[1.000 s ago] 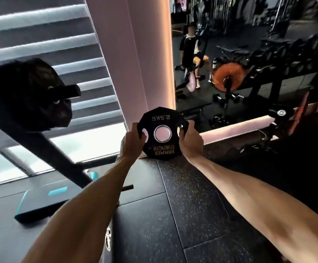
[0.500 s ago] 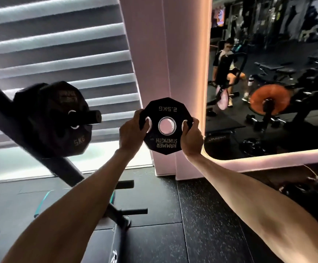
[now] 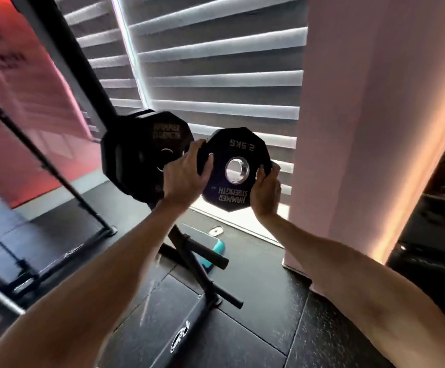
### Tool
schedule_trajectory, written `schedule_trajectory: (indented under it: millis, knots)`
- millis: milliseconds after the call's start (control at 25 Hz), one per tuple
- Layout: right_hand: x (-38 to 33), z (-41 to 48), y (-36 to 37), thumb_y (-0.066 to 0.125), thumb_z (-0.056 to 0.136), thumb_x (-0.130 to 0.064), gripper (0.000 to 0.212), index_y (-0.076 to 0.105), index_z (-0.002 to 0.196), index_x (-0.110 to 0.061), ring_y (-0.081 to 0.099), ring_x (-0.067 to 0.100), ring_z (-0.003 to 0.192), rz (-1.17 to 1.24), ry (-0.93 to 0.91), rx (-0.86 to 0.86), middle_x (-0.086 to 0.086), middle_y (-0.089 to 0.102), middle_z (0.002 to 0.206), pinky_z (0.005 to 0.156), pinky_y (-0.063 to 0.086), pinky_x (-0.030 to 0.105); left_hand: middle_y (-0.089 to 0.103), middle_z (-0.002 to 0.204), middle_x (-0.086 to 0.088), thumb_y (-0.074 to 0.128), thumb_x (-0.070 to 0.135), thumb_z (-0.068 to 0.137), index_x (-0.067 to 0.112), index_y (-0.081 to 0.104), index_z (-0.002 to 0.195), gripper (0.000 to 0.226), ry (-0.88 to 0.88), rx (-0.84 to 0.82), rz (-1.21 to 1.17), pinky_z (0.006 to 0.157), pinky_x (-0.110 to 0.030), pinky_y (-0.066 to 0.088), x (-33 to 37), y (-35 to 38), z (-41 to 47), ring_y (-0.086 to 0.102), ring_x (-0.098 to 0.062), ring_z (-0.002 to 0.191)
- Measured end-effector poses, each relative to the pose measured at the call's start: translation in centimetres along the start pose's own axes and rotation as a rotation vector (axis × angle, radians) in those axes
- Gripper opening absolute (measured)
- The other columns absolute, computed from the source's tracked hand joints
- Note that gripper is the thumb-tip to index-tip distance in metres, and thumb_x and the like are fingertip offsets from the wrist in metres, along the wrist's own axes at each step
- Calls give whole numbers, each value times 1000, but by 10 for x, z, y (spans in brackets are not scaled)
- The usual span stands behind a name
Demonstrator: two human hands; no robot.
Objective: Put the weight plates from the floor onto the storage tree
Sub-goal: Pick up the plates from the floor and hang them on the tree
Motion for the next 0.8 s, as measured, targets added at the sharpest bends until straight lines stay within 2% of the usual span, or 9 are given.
schedule_trajectory:
  millis: [160,280,400,560,640,800]
  knots:
    - [-14,-13,45,37,105,-29,28,45,124,-10,66,39,97,96,-26,-168,15,70,113,74,51,41,75,81,-4,60,35,93,14,61,120,34,-87,-23,112,57,-34,52,-28,-25,-8,72,-27,70]
    - [-25,-22,74,35,103,-35,30,43,124,-15,67,40,90,120,-31,-258,14,70,108,70,54,48,74,83,-6,59,34,94,12,62,120,34,-120,-1,163,58,-34,53,-44,-43,-15,72,-27,73]
    - [-28,-24,90,32,103,-36,32,41,126,-17,67,40,85,142,-20,-300,15,71,105,66,54,49,75,88,-5,60,32,94,10,62,119,33,-89,-5,180,59,-32,54,-42,-48,-12,72,-24,73]
    - [-26,-20,96,35,106,-27,28,43,127,-10,68,35,83,185,8,-323,12,70,104,62,48,36,75,91,-2,59,32,94,9,62,118,32,-51,-11,202,60,-25,52,-39,-46,-8,72,-19,74]
    - [-27,-20,95,34,107,-25,28,43,128,-8,67,31,82,196,-5,-329,10,69,104,62,45,32,75,91,-2,59,31,94,8,63,116,32,-38,-8,201,59,-26,54,-39,-46,-9,72,-19,73]
    - [-30,-11,99,35,106,-28,28,44,126,-10,68,29,82,245,-24,-328,1,66,97,64,53,37,74,82,-4,59,29,94,7,63,114,30,-29,-11,214,54,-29,55,-38,-45,2,71,-21,66]
Point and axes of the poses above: each hand's wrist, its own z-axis towards the middle knuckle, its own y-axis out of the palm, x = y × z, the point moved 6 cm from there along z, towards the middle knuckle
